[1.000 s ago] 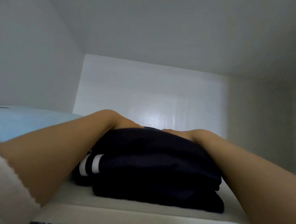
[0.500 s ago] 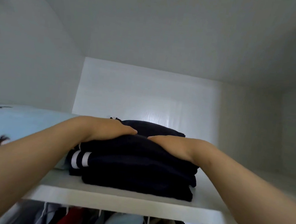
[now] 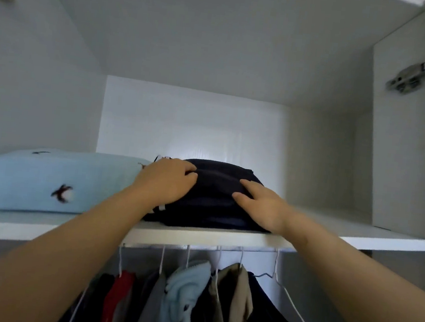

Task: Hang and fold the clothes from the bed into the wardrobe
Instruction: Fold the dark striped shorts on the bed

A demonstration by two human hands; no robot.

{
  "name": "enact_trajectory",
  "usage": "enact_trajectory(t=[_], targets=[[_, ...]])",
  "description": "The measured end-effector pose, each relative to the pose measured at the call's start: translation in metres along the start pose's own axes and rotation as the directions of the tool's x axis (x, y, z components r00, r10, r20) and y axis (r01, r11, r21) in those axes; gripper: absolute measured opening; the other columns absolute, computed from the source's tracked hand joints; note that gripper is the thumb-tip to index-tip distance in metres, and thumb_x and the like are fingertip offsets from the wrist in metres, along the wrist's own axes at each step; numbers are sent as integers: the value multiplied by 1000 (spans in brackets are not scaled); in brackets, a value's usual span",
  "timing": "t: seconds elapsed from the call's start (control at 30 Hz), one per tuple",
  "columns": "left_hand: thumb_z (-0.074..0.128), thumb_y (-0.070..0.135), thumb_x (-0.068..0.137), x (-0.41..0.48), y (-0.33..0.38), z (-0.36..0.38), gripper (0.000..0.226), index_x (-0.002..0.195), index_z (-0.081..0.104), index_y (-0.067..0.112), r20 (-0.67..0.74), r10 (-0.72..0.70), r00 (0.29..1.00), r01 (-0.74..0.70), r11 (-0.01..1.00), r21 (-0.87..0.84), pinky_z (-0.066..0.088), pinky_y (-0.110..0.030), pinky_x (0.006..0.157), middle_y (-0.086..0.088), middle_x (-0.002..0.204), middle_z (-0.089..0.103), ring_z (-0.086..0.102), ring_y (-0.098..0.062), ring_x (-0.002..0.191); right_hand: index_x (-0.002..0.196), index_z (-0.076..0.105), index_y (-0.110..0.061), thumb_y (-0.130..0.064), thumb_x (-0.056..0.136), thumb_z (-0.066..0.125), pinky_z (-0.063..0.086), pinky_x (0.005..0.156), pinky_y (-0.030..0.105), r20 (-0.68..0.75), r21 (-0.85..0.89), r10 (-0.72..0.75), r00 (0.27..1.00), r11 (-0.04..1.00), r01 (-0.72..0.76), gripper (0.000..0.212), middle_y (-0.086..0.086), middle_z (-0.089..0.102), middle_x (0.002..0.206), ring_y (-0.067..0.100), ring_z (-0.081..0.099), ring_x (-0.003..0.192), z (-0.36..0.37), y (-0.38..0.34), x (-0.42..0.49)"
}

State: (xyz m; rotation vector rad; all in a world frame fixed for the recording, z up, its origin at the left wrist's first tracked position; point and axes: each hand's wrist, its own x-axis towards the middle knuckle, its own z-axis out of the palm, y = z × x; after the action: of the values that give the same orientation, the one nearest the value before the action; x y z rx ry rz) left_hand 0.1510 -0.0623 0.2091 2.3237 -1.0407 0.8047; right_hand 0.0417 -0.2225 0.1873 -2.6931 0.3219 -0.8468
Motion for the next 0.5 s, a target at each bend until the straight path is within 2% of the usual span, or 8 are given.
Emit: enact_trajectory(t=[0.03, 0.1, 0.2, 0.27, 0.33, 0.4, 0.43, 0.5], targets=[[39, 35, 95, -9, 1, -3, 34, 125, 55, 30, -16, 10, 1000, -11, 998, -60, 38, -27, 85, 4, 130, 55, 52, -20, 113, 142, 34, -15, -40, 97, 40, 25, 108, 30, -8, 16, 11, 1000, 1000, -11, 52, 3, 39, 144, 24, 33, 133, -1, -4, -10], [46, 37, 93, -25, 7, -7, 36, 127, 54, 31, 0, 86, 996, -84, 976, -200, 35, -22, 83, 9, 133, 53, 51, -12, 112, 138, 42, -18, -41, 96, 42, 29, 97, 22, -25, 105, 57, 998, 993, -54, 47, -2, 46, 135, 18, 40, 127, -6, -14, -33], [52, 40, 90, -52, 29, -2, 36, 125, 56, 31, 156, 271, 950, -177, 878, -445, 34, -14, 83, 13, 128, 54, 48, 0, 104, 114, 60, -27, -43, 96, 42, 36, 81, 21, -41, 286, 163, 986, 947, -145, 31, -3, 60, 121, 13, 52, 109, -14, -26, -79], [55, 37, 89, -70, 50, 6, 35, 123, 58, 31, 222, 379, 898, -197, 799, -568, 38, -18, 92, 13, 125, 58, 52, -1, 110, 116, 62, -25, -42, 96, 43, 36, 81, 20, -70, 305, 231, 971, 931, -199, 33, -2, 60, 122, 9, 52, 104, -19, -28, -114], [56, 37, 87, -88, 76, 17, 33, 120, 60, 32, 249, 424, 871, -184, 751, -634, 41, -28, 101, 11, 121, 61, 56, -7, 111, 108, 64, -21, -38, 95, 45, 40, 83, 22, -125, 285, 317, 940, 919, -272, 29, -2, 63, 118, 9, 55, 99, -27, -22, -153], [56, 38, 87, -108, 103, 27, 31, 118, 60, 33, 282, 468, 838, -162, 705, -691, 42, -29, 100, 10, 121, 61, 58, -9, 108, 115, 64, -21, -37, 95, 47, 42, 79, 16, -184, 274, 418, 890, 891, -362, 31, -9, 63, 108, 8, 55, 99, -37, -14, -194], [55, 38, 88, -119, 118, 31, 32, 119, 59, 34, 301, 506, 808, -160, 681, -715, 42, -26, 98, 10, 122, 61, 57, -8, 110, 123, 60, -22, -38, 95, 47, 40, 79, 12, -203, 267, 475, 856, 868, -418, 35, -10, 62, 110, 7, 53, 103, -43, -9, -216], [55, 39, 89, -144, 150, 38, 34, 122, 57, 33, 337, 583, 739, -170, 645, -745, 39, -23, 98, 9, 126, 59, 54, -7, 115, 133, 51, -21, -40, 94, 47, 33, 88, 14, -229, 256, 581, 781, 810, -528, 43, -6, 56, 129, 11, 48, 119, -54, 0, -261]])
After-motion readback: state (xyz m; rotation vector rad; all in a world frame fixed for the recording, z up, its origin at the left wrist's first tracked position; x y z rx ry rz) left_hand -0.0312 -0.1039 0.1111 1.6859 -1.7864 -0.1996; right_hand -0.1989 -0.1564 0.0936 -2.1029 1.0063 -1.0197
